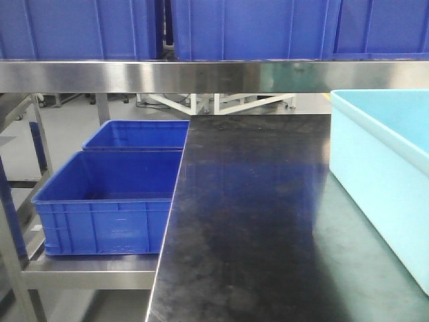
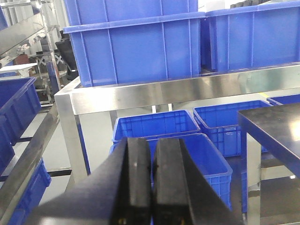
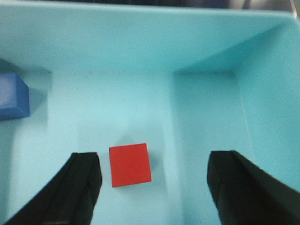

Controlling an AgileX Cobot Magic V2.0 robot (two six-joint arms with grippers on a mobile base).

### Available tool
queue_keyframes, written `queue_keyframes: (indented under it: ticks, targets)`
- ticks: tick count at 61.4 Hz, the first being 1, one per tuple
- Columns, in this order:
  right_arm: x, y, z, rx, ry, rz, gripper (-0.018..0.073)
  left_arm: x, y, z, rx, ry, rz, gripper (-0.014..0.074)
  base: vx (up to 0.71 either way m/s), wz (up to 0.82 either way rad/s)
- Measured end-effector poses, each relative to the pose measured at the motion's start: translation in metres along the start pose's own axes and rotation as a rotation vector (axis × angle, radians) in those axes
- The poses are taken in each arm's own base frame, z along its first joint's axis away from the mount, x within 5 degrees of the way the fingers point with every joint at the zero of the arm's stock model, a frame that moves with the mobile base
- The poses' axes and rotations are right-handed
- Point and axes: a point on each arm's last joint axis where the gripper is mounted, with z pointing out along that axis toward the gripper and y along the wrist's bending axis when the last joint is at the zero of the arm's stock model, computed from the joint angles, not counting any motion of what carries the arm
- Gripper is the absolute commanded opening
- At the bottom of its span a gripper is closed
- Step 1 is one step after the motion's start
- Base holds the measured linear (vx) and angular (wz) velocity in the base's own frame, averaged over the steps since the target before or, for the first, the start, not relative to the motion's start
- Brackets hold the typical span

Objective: Pick red cube and place on left shelf
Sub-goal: 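Close the right gripper on the red cube and lift it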

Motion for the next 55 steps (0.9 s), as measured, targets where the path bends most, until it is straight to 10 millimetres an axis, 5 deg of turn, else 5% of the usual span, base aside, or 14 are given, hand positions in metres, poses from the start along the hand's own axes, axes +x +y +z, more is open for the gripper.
queue_keyframes:
  ticks: [55]
  targets:
    - [0.013, 0.012, 0.064, -0.043, 0.265, 0.047, 0.058, 0.0, 0.0, 0.0, 0.0, 0.0, 0.0, 0.0106, 0.0, 0.0]
